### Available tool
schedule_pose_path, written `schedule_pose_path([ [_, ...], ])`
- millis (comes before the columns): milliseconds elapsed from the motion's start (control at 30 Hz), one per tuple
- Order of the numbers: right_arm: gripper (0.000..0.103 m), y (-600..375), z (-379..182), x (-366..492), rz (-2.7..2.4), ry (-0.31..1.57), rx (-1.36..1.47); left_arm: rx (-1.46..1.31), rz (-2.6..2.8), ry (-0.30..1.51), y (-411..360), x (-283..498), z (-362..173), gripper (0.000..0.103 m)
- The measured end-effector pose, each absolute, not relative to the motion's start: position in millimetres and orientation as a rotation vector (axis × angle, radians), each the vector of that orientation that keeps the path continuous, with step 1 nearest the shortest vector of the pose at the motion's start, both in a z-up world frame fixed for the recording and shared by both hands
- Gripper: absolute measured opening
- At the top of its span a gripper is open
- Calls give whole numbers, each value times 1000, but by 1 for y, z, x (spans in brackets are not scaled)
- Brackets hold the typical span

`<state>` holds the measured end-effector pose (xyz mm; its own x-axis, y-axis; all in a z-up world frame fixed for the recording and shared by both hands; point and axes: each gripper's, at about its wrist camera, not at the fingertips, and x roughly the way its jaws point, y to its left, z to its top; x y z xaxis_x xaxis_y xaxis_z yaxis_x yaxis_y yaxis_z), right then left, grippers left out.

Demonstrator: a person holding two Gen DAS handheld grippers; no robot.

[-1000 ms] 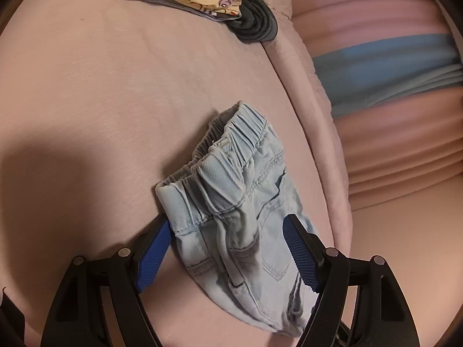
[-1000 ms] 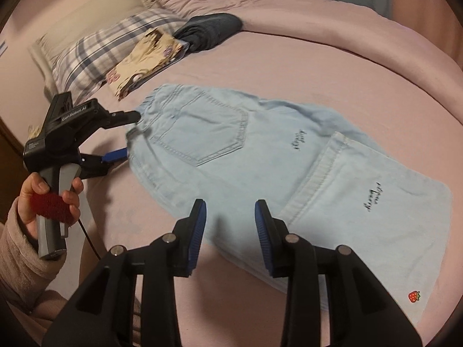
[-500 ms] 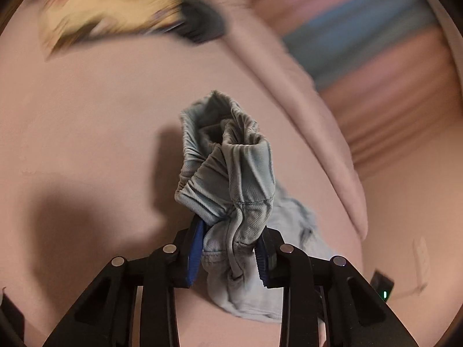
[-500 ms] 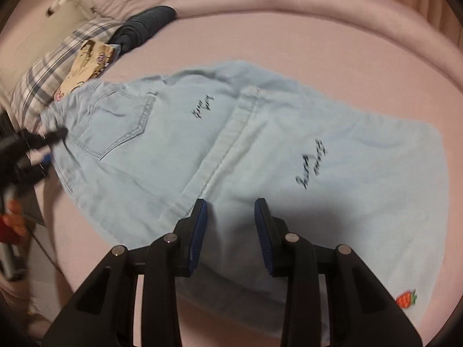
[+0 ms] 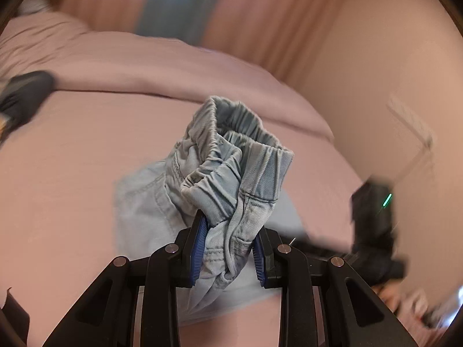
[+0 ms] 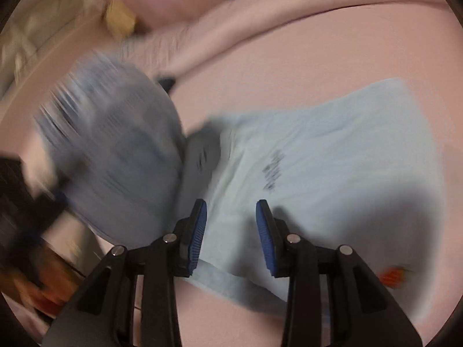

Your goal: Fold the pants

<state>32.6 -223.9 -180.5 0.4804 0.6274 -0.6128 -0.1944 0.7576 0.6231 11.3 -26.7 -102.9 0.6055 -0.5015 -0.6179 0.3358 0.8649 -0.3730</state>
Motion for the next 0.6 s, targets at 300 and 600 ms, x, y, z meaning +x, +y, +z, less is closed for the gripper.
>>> schedule_pose_path([
  [300, 70, -350, -175, 0, 477, 880, 926, 70, -588, 921, -136, 13, -152, 28],
  [600, 40, -311, -187, 22, 521, 1019, 824, 148, -570, 920, -139, 17, -152, 28],
])
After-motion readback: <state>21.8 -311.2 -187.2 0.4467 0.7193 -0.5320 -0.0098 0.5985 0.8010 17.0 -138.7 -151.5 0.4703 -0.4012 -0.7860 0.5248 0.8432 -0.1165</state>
